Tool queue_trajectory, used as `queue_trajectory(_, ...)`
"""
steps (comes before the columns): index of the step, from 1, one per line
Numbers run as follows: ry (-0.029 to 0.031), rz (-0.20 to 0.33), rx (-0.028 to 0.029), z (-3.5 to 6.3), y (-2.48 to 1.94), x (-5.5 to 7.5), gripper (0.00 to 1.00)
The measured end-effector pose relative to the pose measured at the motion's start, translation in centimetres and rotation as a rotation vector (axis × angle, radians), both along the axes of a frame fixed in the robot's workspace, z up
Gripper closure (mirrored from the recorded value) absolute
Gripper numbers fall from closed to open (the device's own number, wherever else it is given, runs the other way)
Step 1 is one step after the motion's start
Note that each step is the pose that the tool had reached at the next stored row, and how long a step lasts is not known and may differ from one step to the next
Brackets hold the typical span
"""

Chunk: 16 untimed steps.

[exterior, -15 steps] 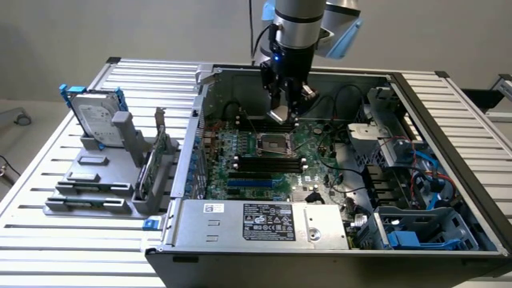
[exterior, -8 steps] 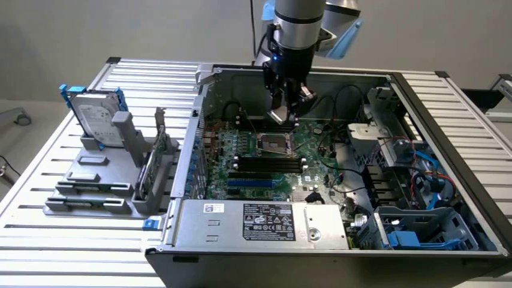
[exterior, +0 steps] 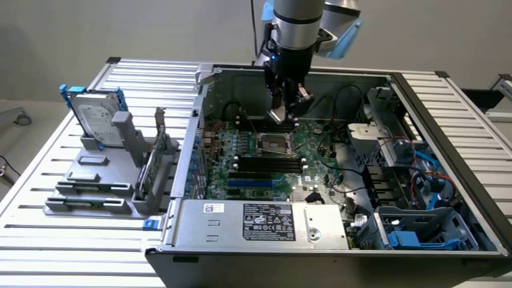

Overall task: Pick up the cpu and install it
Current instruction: 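Place the cpu into insertion slot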

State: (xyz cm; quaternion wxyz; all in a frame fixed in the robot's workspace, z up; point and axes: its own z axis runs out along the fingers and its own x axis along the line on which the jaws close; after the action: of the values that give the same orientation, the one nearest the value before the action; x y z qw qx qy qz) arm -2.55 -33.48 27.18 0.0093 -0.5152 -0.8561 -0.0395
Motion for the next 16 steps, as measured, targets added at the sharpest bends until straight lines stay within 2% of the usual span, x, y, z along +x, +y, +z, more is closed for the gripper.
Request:
queue_trajectory(2, 0.0012, -0.009, 0.0042, 0.00, 0.00, -0.10, 0.45)
queue_trajectory(5, 0.0016, -0.018, 0.0137, -0.02, -0.11, -0.33, 0.45)
queue_trajectory(7, 0.0015, -0.023, 0.0171, -0.07, -0.19, -0.49, 0.45)
queue_trajectory(11, 0.0015, -0.043, 0.0176, -0.20, -0.22, -0.79, 0.45)
queue_trajectory(16, 0.0008, -0.126, 0.0177, -0.40, -0.22, -0.80, 0.45)
